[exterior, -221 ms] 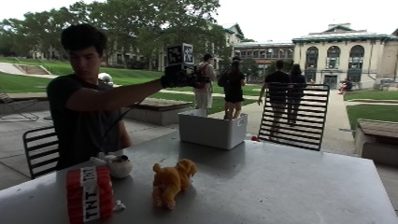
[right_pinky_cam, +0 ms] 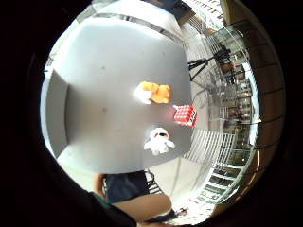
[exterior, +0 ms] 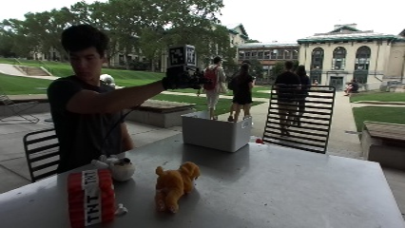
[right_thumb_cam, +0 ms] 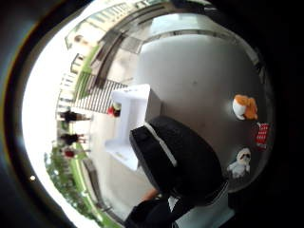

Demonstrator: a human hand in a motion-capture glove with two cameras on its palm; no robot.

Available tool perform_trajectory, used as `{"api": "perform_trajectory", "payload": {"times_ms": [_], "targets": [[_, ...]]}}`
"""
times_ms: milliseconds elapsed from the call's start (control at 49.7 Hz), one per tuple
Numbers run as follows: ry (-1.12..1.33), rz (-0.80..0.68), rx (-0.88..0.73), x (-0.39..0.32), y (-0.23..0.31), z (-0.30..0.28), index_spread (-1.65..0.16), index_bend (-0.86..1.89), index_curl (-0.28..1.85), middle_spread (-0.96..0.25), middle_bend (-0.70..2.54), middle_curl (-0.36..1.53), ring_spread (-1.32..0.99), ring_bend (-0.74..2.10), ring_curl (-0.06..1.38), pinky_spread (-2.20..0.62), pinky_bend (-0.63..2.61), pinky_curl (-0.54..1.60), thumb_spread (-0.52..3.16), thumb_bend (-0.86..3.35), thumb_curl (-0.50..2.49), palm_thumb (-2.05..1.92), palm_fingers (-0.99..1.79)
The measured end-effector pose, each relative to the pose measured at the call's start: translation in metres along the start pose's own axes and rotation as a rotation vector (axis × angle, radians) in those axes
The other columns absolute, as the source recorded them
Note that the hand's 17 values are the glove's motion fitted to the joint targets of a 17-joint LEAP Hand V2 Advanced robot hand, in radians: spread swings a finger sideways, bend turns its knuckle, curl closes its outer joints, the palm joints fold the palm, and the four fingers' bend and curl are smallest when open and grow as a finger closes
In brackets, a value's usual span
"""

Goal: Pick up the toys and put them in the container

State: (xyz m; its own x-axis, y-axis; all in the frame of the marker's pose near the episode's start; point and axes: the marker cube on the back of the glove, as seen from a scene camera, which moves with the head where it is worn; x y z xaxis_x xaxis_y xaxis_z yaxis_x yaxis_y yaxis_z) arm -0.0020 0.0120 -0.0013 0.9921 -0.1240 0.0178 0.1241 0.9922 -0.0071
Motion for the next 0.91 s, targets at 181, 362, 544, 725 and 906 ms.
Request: {"api": "perform_trajectory", "payload": {"times_ms": [181, 362, 544, 725, 906], "targets": [[0.057, 0.091, 0.007, 0.024, 0.017, -0.003, -0.23, 0.19, 0.21, -0.07, 0.20, 0.19, -0.22, 0.18, 0.08, -0.06, 0.47, 0.22, 1.09, -0.07, 0.05, -0.10, 0.00], [0.068, 0.104, -0.004, 0.083, 0.057, 0.001, -0.23, 0.19, 0.26, -0.04, 0.19, 0.23, -0.21, 0.18, 0.11, -0.03, 0.52, 0.26, 1.06, -0.08, 0.07, -0.11, -0.02], [0.081, 0.143, -0.007, 0.160, 0.093, 0.025, -0.23, 0.17, 0.29, -0.02, 0.18, 0.26, -0.19, 0.18, 0.13, -0.01, 0.57, 0.29, 1.02, -0.09, 0.10, -0.12, -0.04], [0.042, 0.180, -0.103, 0.209, 0.150, 0.088, -0.24, 0.15, 0.30, -0.02, 0.18, 0.28, -0.19, 0.18, 0.15, 0.02, 0.64, 0.32, 0.99, -0.09, 0.11, -0.12, -0.07], [0.000, 0.229, -0.167, 0.231, 0.185, 0.150, -0.26, 0.10, 0.27, -0.03, 0.19, 0.30, -0.17, 0.18, 0.17, 0.03, 0.71, 0.35, 0.99, -0.09, 0.12, -0.12, -0.11]]}}
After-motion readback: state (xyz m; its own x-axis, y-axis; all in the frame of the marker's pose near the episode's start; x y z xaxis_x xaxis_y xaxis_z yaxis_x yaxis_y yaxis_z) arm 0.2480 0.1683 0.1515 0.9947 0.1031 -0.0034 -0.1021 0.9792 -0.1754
